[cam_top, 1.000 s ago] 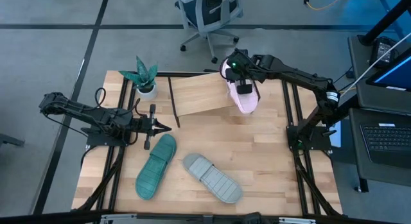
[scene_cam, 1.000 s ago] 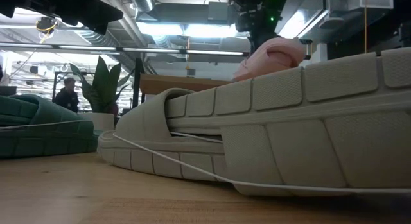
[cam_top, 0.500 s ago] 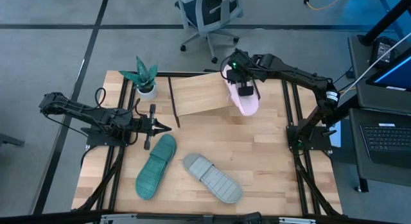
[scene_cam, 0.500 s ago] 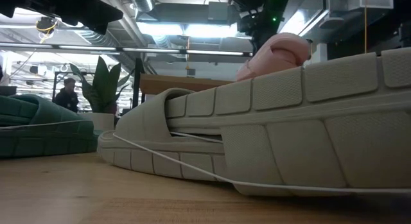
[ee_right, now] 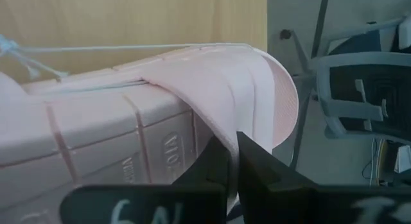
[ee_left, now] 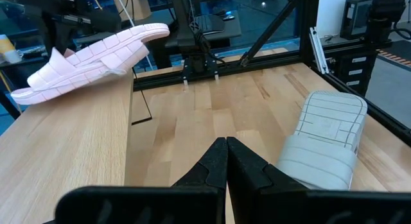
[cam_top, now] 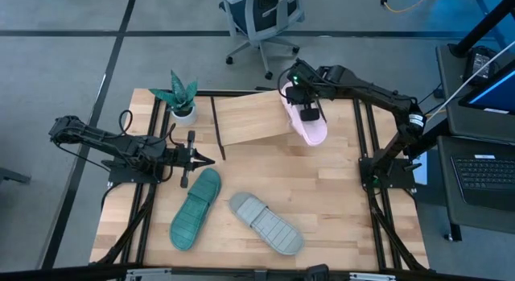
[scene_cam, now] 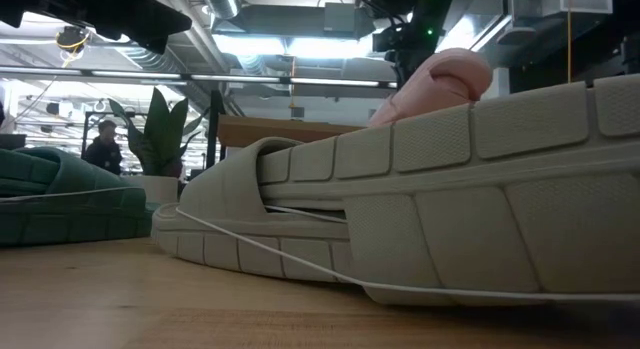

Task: Pick and place slides into the shelf
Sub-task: Put the pink pair of slides on the shelf

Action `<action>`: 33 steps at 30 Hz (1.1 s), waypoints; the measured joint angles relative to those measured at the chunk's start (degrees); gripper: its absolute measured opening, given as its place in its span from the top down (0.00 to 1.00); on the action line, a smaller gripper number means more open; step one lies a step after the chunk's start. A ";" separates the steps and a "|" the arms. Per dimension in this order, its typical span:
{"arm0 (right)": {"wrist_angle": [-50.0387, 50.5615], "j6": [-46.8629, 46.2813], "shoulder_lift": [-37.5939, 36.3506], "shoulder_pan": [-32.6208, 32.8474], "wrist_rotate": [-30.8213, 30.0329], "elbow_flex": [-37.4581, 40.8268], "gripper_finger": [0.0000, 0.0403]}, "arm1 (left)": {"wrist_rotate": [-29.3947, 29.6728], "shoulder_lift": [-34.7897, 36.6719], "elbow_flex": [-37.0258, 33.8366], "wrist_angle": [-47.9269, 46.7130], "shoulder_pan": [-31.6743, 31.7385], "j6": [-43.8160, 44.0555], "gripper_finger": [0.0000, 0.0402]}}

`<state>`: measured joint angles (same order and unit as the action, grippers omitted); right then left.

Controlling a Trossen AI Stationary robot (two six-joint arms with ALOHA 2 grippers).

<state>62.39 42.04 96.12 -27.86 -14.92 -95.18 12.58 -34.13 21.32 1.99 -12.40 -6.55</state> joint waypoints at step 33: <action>-2.33 0.02 3.43 -1.48 -1.33 -0.02 0.97 | 0.00 0.01 0.00 -1.11 0.00 0.01 1.00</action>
<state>60.06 42.06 99.55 -29.34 -16.25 -95.20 12.58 -34.12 21.32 0.88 -12.40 -6.53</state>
